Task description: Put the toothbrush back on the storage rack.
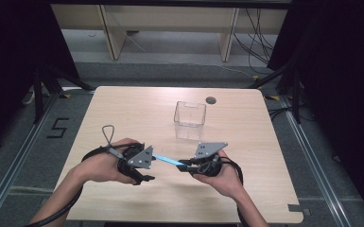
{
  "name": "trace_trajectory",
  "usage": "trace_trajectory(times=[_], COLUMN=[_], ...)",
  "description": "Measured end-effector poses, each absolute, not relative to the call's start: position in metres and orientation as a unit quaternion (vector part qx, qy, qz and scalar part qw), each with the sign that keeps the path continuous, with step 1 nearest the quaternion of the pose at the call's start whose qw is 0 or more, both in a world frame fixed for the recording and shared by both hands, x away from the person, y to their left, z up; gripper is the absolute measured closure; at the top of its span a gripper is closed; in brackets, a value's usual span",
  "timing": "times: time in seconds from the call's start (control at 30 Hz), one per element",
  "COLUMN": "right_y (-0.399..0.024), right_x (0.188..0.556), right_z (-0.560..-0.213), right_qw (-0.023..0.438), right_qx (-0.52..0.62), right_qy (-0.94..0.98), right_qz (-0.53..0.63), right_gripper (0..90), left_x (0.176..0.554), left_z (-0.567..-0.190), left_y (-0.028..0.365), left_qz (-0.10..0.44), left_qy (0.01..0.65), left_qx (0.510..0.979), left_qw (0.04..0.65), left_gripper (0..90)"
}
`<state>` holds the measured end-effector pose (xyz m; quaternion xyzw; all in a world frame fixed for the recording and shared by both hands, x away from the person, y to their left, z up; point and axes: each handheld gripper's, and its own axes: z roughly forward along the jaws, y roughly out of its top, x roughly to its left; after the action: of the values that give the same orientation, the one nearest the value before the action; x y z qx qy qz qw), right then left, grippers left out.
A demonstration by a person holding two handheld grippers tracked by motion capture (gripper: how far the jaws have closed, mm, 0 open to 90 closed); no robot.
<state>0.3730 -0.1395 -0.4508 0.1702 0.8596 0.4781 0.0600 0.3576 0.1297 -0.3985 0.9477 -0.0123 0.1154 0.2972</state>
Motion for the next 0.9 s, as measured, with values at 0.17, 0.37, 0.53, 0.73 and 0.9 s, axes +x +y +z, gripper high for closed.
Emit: trace_trajectory(times=[0.17,0.37,0.53,0.73,0.9], right_y=[-0.146,-0.152,-0.154,-0.155,-0.154], right_x=[0.37,0.364,0.361,0.359,0.358], right_z=[-0.455,-0.45,-0.445,-0.445,-0.447], right_qw=[0.083,0.114,0.147,0.165,0.173], right_qx=[0.183,0.198,0.193,0.195,0.192], right_qy=[0.846,0.825,0.802,0.781,0.778], right_qz=[0.493,0.516,0.546,0.57,0.573], right_gripper=[78.7,78.7,78.7,78.7,78.7], left_x=[0.351,0.35,0.351,0.355,0.359], left_z=[-0.412,-0.438,-0.451,-0.458,-0.458], left_y=[0.148,0.16,0.167,0.161,0.157], left_qz=[0.113,0.091,0.099,0.084,0.081], left_qy=[0.031,0.148,0.197,0.228,0.242], left_qx=[0.928,0.874,0.834,0.79,0.774], left_qw=[0.354,0.454,0.507,0.563,0.58], left_gripper=[40.2,42.4,41.3,39.6,38.8])
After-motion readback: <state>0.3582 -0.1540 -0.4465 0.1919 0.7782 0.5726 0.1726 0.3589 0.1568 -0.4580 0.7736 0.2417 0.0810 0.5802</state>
